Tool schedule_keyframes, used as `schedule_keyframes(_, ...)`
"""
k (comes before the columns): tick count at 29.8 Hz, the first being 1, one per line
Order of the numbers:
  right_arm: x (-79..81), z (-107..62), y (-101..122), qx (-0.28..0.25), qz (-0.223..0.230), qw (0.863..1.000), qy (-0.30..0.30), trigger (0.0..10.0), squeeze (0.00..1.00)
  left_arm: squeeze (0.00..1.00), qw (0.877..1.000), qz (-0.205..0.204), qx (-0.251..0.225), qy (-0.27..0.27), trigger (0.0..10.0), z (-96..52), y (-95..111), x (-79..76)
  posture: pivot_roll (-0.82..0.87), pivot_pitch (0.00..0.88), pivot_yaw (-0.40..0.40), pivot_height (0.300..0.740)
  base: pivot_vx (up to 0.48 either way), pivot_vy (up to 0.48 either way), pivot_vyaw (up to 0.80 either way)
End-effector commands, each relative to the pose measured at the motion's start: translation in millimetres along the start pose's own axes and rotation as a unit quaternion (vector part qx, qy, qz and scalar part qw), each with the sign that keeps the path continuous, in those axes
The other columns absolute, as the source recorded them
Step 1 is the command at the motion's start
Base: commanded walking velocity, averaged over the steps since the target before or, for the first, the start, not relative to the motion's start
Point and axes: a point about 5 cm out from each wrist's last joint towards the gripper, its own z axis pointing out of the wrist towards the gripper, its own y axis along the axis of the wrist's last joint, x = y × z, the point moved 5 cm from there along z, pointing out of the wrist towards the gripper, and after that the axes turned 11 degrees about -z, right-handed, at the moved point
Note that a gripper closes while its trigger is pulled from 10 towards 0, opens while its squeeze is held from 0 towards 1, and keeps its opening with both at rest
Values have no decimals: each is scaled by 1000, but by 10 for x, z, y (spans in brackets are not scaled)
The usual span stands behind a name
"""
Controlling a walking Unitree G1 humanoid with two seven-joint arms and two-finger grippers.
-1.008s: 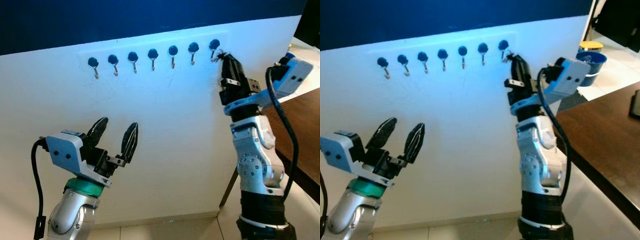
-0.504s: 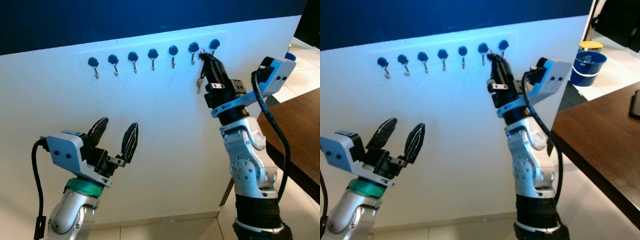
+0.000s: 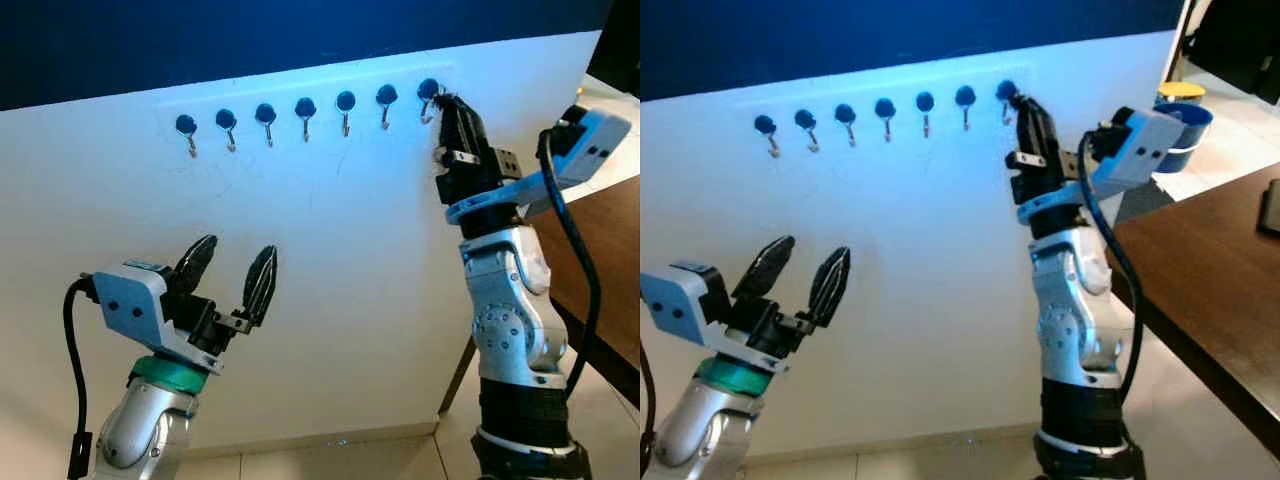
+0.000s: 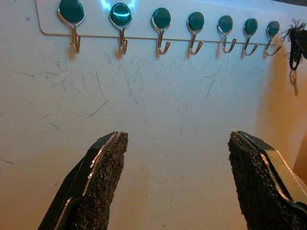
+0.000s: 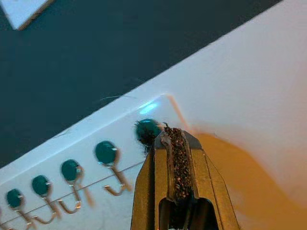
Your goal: Hang keys on a hook
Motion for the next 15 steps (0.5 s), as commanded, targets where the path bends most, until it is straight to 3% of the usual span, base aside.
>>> schedule_keyframes(1, -57, -1, -9, 3, 2, 1000, -12, 10000, 0, 0, 1000, 1, 4, 4, 10000, -19, -6, 35, -153, 110, 232, 740, 0, 0, 0)
schedule_keyframes(15, -294, -19, 45, -6, -5, 998, -59, 10000, 0, 0, 1000, 1, 3, 3, 10000, -15, -4, 35, -150, 110, 237, 740, 0, 0, 0)
